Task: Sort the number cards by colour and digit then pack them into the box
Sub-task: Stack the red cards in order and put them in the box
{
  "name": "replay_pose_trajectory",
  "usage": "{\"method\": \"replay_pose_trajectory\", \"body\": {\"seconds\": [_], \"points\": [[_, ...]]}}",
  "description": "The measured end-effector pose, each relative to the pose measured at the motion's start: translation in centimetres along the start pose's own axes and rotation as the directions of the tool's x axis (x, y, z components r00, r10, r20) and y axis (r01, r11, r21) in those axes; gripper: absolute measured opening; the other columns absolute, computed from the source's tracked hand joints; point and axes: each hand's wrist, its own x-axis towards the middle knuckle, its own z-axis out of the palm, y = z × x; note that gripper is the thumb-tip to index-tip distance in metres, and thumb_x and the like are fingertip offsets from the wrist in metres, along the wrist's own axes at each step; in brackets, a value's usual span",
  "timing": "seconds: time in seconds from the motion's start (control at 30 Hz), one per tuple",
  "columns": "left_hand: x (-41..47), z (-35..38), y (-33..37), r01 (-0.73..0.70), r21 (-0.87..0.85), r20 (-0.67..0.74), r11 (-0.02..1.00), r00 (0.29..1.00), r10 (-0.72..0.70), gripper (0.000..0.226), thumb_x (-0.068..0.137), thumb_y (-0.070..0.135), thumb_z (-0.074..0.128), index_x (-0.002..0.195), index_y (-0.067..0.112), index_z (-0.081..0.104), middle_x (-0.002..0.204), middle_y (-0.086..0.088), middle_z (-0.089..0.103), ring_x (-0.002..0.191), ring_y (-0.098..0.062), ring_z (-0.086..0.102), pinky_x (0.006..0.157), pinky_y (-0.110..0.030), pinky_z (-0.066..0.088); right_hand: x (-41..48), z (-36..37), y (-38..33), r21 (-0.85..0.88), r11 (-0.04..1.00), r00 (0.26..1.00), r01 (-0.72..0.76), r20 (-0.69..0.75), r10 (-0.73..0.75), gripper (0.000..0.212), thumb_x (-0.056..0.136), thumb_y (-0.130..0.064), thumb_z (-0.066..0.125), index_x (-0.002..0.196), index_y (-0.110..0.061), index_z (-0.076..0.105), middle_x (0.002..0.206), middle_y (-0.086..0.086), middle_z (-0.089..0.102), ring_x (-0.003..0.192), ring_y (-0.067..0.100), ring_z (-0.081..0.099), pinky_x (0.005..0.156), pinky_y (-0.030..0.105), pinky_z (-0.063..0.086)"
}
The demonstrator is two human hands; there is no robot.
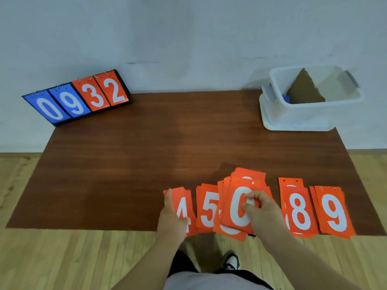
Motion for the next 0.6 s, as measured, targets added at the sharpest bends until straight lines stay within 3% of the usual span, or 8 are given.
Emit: {"method": "replay_pose_trajectory", "body": {"seconds": [0.13, 0.23, 0.33, 0.43, 0.6], "points": [[-1.4, -0.7, 0.0, -0.062, -0.088, -0.077, 0.994, 0.996, 0.055, 0.084, 0.099, 0.015, 0.059, 0.157, 0.045, 0.007, 0.152, -0.005, 0.047, 0.133, -0.032, 0.053, 0.104, -0.046, 0.049, -0.3, -0.3, -0.1, -0.041, 0.998, 0.996, 0.045, 0.083, -0.041, 0.017, 0.097, -0.014, 0.061, 0.100, -0.031, 0.061, 0.105, -0.018, 0.059, 0.094, 0.012, 0.060, 0.080, 0.036, 0.059], [-1.8, -2.1, 0.1, -0.061, -0.185, -0.059, 0.981, 0.997, 0.050, 0.060, 0.101, 0.017, 0.056, 0.150, 0.042, 0.032, 0.147, -0.001, 0.051, 0.127, -0.029, 0.056, 0.102, -0.046, 0.053, -0.5, 0.3, -0.7, -0.046, 0.996, 0.989, 0.081, 0.132, -0.074, 0.020, 0.098, -0.013, 0.059, 0.102, -0.033, 0.061, 0.108, -0.017, 0.058, 0.094, 0.010, 0.059, 0.077, 0.033, 0.058], [-1.9, -3.9, 0.7, -0.019, -0.342, 0.057, 0.940, 0.998, 0.041, 0.042, 0.097, 0.012, 0.056, 0.119, 0.047, 0.054, 0.125, 0.000, 0.063, 0.104, -0.022, 0.067, 0.085, -0.044, 0.061, -1.1, 1.9, -1.9, 0.036, 0.995, 0.984, 0.095, 0.151, -0.099, 0.025, 0.098, -0.010, 0.058, 0.102, -0.035, 0.062, 0.111, -0.017, 0.059, 0.100, 0.013, 0.060, 0.085, 0.041, 0.059], [-2.0, -5.9, 2.4, -0.047, -0.435, 0.135, 0.899, 0.984, 0.117, 0.034, 0.099, 0.011, 0.052, 0.112, 0.042, 0.057, 0.113, 0.006, 0.066, 0.094, -0.017, 0.070, 0.071, -0.031, 0.061, -1.6, 3.9, -3.6, 0.106, 0.984, 0.978, 0.141, 0.139, -0.155, 0.028, 0.097, -0.011, 0.060, 0.102, -0.039, 0.062, 0.113, -0.018, 0.062, 0.104, 0.014, 0.062, 0.088, 0.044, 0.059], [-1.3, -8.3, 5.5, -0.199, -0.515, 0.146, 0.834, 0.938, 0.314, 0.025, 0.105, 0.026, 0.049, 0.115, 0.048, 0.056, 0.118, 0.011, 0.064, 0.104, -0.012, 0.067, 0.090, -0.040, 0.059, -1.6, 6.8, -6.0, -0.021, 0.986, 0.984, 0.164, 0.070, -0.162, 0.023, 0.094, -0.010, 0.056, 0.098, -0.032, 0.062, 0.094, -0.011, 0.065, 0.086, 0.015, 0.063, 0.082, 0.043, 0.057]]}}
